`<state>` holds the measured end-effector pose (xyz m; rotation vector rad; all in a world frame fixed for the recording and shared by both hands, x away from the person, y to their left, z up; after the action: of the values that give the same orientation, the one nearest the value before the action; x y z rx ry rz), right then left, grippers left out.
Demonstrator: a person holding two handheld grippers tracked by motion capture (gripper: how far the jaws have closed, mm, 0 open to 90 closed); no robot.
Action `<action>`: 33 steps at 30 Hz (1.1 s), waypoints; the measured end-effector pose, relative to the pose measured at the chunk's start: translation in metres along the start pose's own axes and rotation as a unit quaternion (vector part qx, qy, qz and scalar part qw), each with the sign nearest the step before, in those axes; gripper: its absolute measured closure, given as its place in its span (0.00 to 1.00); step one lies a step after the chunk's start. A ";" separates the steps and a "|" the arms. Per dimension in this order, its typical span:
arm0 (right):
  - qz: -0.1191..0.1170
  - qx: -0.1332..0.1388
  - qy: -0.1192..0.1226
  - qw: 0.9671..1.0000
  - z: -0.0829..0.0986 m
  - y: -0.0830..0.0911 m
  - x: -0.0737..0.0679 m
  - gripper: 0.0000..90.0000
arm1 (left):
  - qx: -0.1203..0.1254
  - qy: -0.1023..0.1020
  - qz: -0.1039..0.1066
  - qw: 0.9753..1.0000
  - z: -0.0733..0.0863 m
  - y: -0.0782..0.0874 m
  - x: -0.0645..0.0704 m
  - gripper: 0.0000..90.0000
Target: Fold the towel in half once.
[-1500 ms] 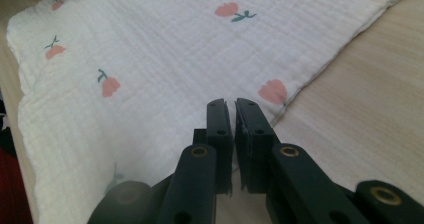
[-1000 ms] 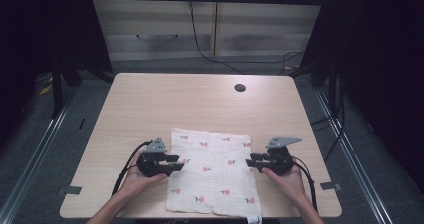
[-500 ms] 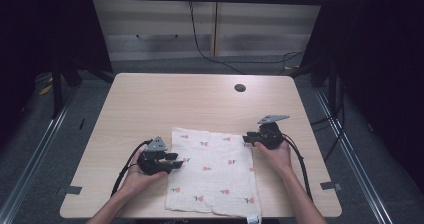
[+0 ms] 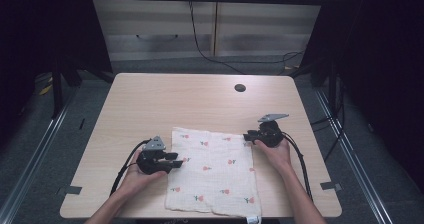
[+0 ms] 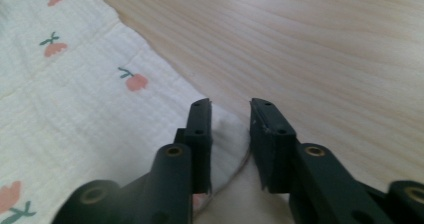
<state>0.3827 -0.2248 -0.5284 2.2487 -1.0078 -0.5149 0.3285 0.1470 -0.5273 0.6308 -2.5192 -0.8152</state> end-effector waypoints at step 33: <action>-0.011 0.041 -0.016 0.999 -0.006 0.020 -0.009 0.96 | 0.030 0.100 -0.040 0.994 -0.046 0.021 -0.071 0.48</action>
<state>0.3696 -0.2262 -0.5095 2.3319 -1.0387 -0.5288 0.4033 0.1805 -0.4977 0.7974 -2.3566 -0.6692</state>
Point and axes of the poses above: each handheld gripper's, and its own axes: y roughly backward along the jaws, z roughly out of its underside, x roughly to its right, the point moved 3 cm from there along -y, roughly forward along the jaws, and after that the axes turned 5 degrees about y, right-handed, at the moved point
